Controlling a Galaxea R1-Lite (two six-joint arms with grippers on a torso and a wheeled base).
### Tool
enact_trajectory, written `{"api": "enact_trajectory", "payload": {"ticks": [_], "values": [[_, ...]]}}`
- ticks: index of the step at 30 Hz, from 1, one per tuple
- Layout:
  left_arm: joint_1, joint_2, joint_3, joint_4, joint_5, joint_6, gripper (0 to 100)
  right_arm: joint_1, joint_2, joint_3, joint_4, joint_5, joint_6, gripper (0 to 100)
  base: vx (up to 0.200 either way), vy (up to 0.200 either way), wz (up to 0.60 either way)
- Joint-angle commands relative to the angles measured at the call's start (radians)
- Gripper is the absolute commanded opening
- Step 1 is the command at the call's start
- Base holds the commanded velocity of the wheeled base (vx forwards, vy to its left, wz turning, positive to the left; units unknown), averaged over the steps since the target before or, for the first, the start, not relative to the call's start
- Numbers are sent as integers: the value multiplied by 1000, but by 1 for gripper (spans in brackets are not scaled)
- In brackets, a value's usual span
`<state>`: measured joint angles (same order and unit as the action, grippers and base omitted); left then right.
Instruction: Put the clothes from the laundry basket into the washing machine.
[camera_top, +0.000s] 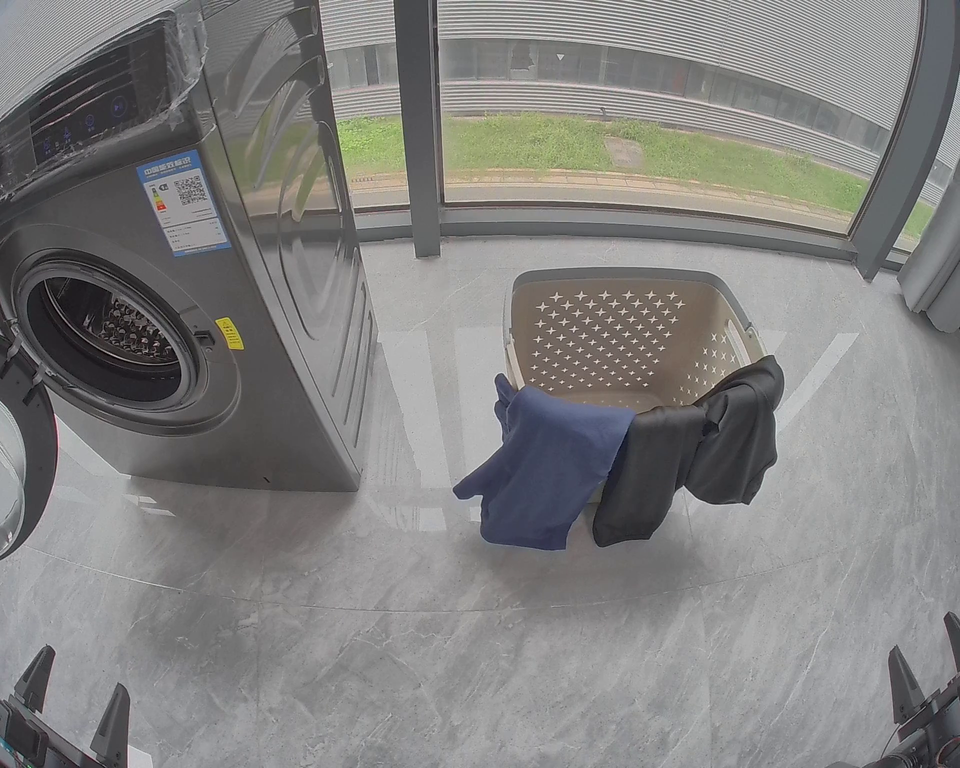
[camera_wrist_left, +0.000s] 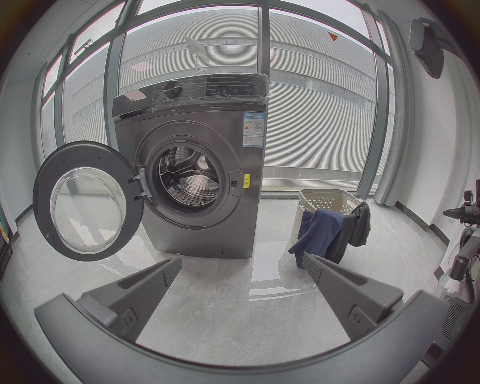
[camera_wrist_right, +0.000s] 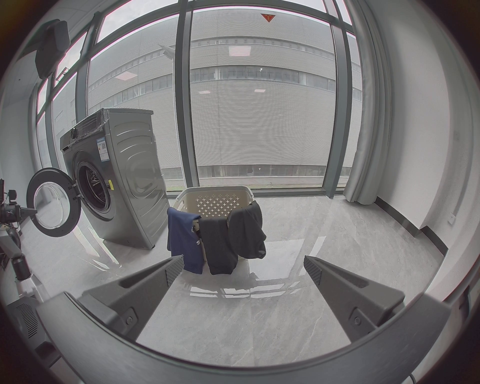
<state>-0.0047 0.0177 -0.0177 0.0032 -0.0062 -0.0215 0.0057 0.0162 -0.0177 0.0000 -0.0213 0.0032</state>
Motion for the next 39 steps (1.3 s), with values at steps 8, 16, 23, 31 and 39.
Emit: {"api": "enact_trajectory", "payload": {"ticks": [8, 16, 23, 31, 39], "values": [[0, -8, 16, 0, 0, -2, 100, 0, -16, 16, 0, 0, -2, 100, 0, 0, 0], [0, -8, 16, 0, 0, -2, 100, 0, -16, 16, 0, 0, -2, 100, 150, 0, 0], [0, -8, 16, 0, 0, -2, 100, 0, -16, 16, 0, 1, -2, 100, 0, -86, 0], [0, -8, 16, 0, 0, -2, 100, 0, -16, 16, 0, 1, -2, 100, 0, -200, 0], [0, -8, 16, 0, 0, -2, 100, 0, -16, 16, 0, 1, -2, 100, 0, -175, 0]]}}
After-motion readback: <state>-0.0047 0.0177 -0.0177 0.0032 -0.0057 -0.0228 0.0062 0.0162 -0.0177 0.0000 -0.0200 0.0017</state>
